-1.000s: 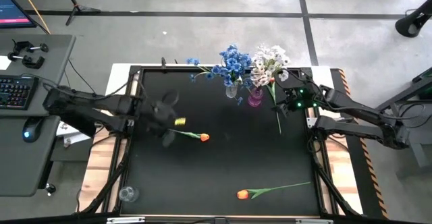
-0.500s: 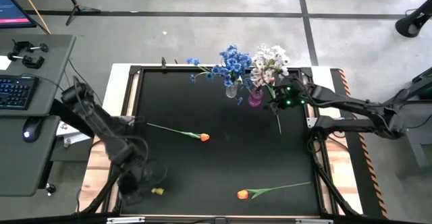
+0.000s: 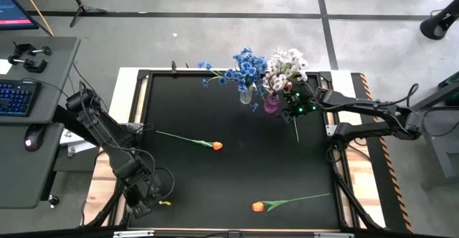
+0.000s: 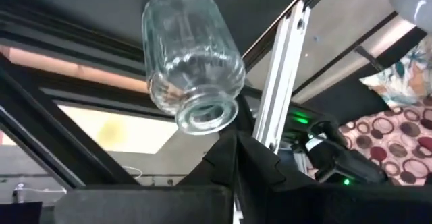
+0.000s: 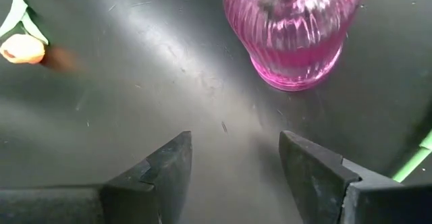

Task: Sort flowers into vase by color
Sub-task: Move the bottom transparent vase to the center table

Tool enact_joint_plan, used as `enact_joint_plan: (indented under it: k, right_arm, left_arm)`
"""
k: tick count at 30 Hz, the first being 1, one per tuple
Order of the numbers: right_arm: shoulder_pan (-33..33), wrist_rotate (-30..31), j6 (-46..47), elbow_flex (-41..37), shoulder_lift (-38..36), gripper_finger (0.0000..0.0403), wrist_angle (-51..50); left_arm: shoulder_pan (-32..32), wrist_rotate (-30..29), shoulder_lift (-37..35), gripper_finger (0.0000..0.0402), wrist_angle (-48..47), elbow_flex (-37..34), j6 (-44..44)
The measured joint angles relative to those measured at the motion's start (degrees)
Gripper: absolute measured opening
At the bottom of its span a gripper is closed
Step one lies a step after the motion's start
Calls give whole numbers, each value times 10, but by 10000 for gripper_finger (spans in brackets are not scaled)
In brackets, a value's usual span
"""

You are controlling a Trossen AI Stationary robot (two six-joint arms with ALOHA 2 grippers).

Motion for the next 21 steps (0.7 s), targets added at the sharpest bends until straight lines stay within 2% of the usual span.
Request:
enact_joint_plan:
  k: [21]
  right_arm:
    - [0, -1, 3, 0, 2, 209, 0]
  left_arm:
    - [-16, 1, 43, 0, 15, 0, 25]
